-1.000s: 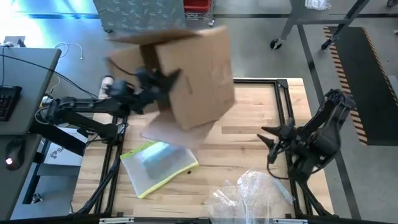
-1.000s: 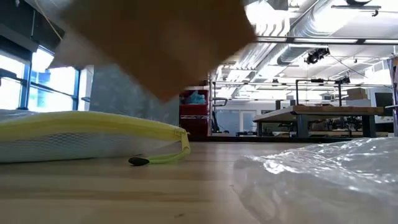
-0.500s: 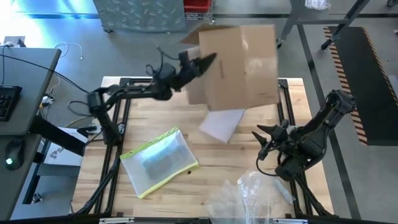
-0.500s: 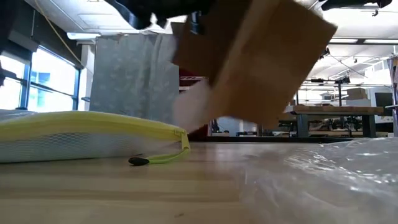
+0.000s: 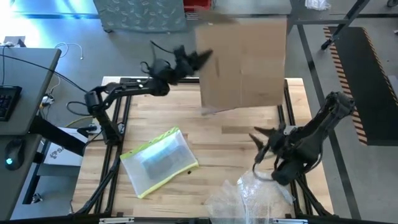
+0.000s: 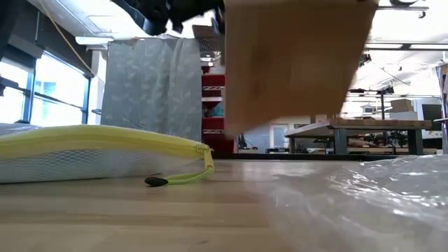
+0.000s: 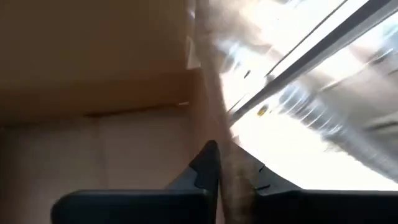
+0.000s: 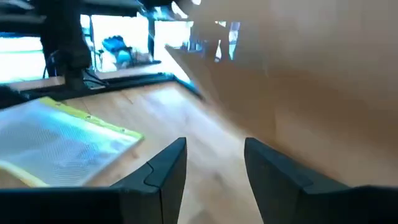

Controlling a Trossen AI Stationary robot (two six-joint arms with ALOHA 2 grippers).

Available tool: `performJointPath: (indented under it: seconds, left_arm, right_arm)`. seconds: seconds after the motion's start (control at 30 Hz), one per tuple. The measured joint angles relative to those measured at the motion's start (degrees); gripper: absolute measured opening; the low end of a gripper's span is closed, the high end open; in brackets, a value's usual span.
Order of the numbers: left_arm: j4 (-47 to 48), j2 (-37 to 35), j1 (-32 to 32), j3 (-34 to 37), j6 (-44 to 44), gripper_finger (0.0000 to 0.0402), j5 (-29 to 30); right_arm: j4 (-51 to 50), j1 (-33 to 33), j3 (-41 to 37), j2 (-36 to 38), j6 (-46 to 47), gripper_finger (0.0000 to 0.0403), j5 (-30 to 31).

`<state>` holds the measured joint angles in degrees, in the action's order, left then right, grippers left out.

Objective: Unpack boxes
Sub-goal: Break down the cardboard box using the silver cutter until it is fully flat

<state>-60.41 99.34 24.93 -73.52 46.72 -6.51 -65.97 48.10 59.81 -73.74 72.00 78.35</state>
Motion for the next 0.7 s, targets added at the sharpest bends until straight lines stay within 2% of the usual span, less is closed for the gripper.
performJointPath:
  seconds: [0.1,0.2,0.27,0.37,0.43,0.6,0.7]
  left_arm:
    - [4.69,1.12,-1.02,0.46,-0.61,0.0,0.72]
    - [5.4,0.13,-1.43,-0.14,-1.16,0.0,2.34]
    - [5.65,-0.14,-1.4,-0.27,-1.12,0.0,2.19]
    - [7.1,0.27,-1.56,-0.12,-0.86,0.0,1.2]
    - [7.99,0.48,-1.79,0.09,-0.78,0.0,0.78]
    - [6.93,0.18,-1.88,-0.13,-1.24,0.0,0.58]
    - [8.36,0.23,-2.03,-0.13,-2.4,0.0,0.58]
  right_arm:
    - [7.68,0.04,0.0,-5.71,-10.25,0.0146,4.52]
    - [13.5,-2.28,0.01,-11.53,-12.09,0.0146,6.49]
    - [16.03,-4.62,0.0,-14.81,-11.01,0.0147,4.85]
    - [19.79,-8.04,0.02,-18.63,-8.86,0.0161,-1.13]
    - [23.7,-9.81,0.0,-21.5,-7.96,0.0182,-3.63]
    - [36.25,-12.23,0.0,-27.13,-12.42,0.026,-4.16]
    - [42.75,-13.25,0.46,-28.15,-23.86,0.0294,-8.48]
